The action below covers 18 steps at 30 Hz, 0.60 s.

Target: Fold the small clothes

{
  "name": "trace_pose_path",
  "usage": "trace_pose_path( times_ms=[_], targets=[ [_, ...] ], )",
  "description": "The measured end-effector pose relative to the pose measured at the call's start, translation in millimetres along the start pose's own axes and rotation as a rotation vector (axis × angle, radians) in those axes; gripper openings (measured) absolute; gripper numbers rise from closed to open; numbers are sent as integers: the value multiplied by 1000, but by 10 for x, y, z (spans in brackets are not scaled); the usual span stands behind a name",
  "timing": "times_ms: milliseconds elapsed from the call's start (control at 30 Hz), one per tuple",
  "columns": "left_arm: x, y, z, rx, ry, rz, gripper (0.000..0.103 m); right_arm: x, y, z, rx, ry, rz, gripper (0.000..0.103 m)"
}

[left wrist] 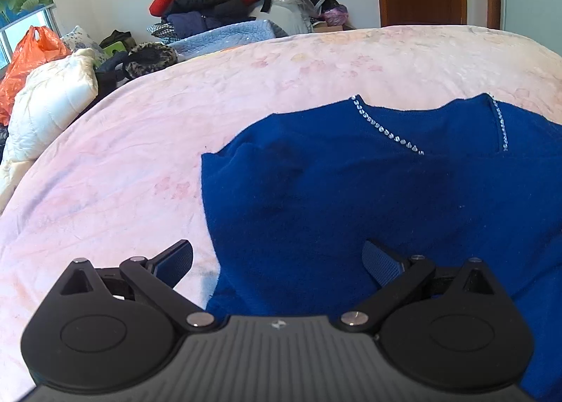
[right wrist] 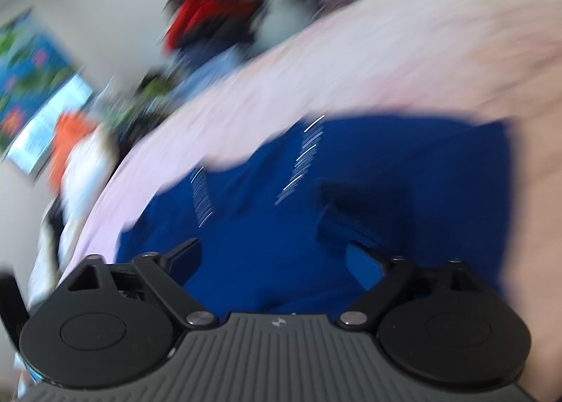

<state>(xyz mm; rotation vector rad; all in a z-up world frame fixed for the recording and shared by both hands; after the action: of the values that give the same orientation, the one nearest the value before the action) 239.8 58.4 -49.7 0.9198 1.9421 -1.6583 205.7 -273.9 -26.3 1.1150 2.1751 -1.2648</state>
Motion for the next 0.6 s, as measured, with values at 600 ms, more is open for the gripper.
trace_pose_path(
  times_ms=[600],
  targets=[
    [1005,-1248,-212,33,-211,66,103,213,-1298,13,-253,-210,24,103]
  ],
)
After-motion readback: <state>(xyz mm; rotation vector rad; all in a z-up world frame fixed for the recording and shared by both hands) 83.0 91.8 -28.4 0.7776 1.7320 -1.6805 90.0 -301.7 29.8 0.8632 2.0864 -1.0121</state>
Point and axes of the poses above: each gripper's, at about its wrist camera, not at the fingertips, and y roughly the way its jaws point, z to its right, x to its underside, the point moved 2 cm from there along y, roughly the way its jaws point
